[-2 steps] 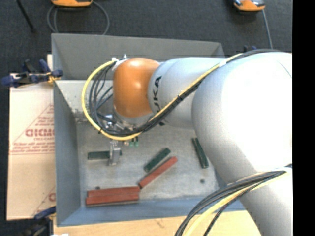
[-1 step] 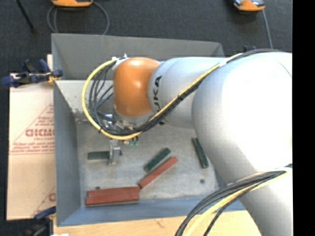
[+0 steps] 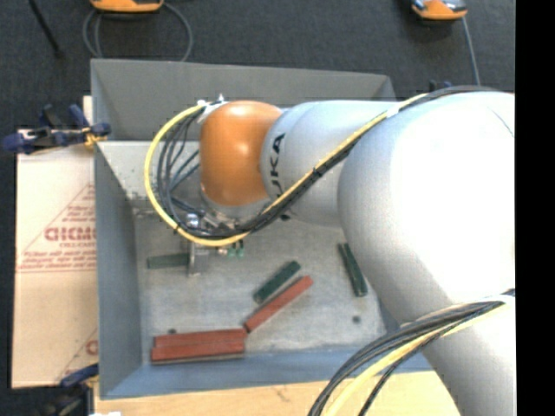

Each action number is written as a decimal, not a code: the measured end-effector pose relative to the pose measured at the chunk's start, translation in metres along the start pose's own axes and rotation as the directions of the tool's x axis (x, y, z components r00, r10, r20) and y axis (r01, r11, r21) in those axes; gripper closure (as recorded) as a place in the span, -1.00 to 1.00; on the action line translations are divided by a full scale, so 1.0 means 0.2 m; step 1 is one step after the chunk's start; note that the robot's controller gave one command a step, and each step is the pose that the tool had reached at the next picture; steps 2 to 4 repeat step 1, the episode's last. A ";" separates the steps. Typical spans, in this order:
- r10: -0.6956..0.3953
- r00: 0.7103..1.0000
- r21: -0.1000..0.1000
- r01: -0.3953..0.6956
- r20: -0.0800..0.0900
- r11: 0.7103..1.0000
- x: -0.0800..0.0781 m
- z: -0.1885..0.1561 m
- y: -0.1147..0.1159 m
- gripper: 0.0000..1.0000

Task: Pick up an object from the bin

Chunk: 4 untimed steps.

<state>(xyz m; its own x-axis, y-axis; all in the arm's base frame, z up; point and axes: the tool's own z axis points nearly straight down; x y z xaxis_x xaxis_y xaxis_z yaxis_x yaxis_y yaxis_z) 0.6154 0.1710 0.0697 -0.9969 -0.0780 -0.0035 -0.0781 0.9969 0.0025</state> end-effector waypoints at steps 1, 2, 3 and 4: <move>0.002 1.000 -0.001 -0.002 0.009 1.000 -0.02 -0.56 0.00 1.00; 0.002 1.000 -0.001 -0.002 0.009 1.000 -0.02 -0.56 0.00 1.00; 0.002 1.000 -0.001 -0.002 0.009 1.000 -0.02 -0.56 0.00 1.00; 0.002 1.000 -0.001 -0.002 0.009 1.000 -0.02 -0.56 0.00 1.00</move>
Offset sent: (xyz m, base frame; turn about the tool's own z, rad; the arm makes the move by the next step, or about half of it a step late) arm -0.0001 0.0000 0.1061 0.0000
